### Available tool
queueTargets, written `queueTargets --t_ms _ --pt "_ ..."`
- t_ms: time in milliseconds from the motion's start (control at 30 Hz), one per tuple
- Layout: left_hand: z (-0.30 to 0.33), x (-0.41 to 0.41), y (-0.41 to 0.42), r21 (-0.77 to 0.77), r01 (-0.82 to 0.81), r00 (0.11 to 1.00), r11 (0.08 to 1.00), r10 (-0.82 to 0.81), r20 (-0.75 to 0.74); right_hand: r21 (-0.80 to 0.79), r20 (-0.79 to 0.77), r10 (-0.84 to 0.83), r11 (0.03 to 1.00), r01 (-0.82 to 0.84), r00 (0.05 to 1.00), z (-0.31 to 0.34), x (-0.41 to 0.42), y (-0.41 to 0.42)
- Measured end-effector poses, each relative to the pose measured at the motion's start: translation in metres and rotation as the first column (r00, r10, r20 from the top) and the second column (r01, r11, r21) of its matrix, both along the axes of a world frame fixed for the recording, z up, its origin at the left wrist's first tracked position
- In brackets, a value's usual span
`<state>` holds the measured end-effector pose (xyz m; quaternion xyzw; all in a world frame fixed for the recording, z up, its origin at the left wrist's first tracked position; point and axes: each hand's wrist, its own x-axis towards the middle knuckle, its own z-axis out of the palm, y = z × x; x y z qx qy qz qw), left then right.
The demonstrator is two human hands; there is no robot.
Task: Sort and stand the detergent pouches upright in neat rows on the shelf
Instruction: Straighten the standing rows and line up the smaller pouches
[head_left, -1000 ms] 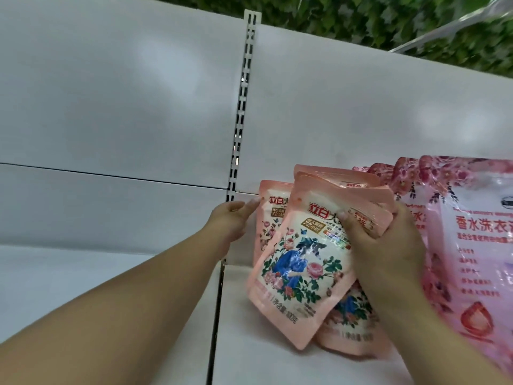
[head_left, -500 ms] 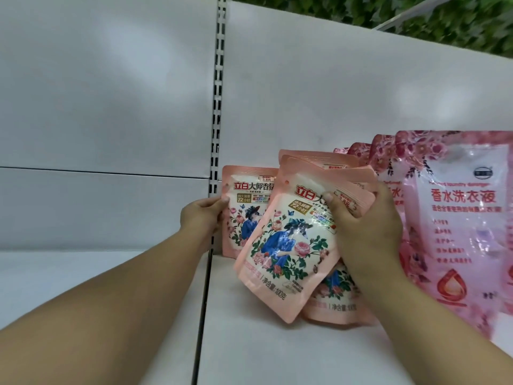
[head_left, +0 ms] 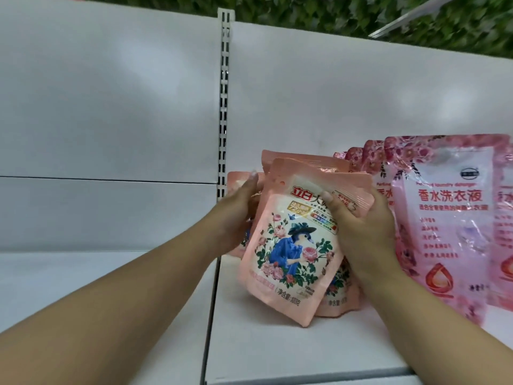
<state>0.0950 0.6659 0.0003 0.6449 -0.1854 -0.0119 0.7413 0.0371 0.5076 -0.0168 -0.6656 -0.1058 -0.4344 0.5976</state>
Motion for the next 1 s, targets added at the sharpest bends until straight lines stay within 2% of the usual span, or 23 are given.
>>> queueTargets --t_ms 67,233,533,633,700,767,933,1000 --pt "-0.004 -0.006 -0.001 -0.042 0.048 0.997 0.998 -0.050 -0.052 0.010 -0.008 0.031 0.999 -0.030 1.000 0.000 0.001 0.000" --pt "-0.009 0.001 0.005 -0.190 -0.094 0.994 0.977 0.104 0.041 0.025 -0.009 0.082 0.996 -0.082 0.997 0.000 0.002 0.001" --pt "-0.018 0.022 0.030 -0.371 -0.311 0.949 0.875 0.307 -0.071 -0.023 0.003 0.036 0.999 -0.036 0.999 -0.004 0.001 0.000" --pt "-0.020 0.026 0.035 -0.335 -0.274 0.961 0.902 0.266 -0.070 -0.012 0.002 0.033 0.999 -0.033 0.999 -0.004 0.003 -0.002" --pt "-0.020 0.026 0.035 -0.200 -0.202 0.979 0.959 0.199 -0.030 -0.004 -0.002 0.030 1.000 -0.030 1.000 -0.005 0.005 -0.002" --pt "-0.021 0.026 0.033 -0.120 -0.198 0.980 0.973 0.197 -0.023 0.011 -0.007 0.037 0.999 -0.037 0.999 -0.005 0.005 -0.002" --pt "-0.027 0.036 0.022 -0.197 -0.324 0.946 0.925 0.321 -0.046 0.044 -0.019 0.056 0.997 -0.055 0.998 -0.007 0.008 -0.002" --pt "-0.027 0.041 0.018 -0.159 -0.368 0.929 0.916 0.368 -0.026 0.051 -0.015 0.058 0.997 -0.057 0.998 -0.007 0.009 -0.003"
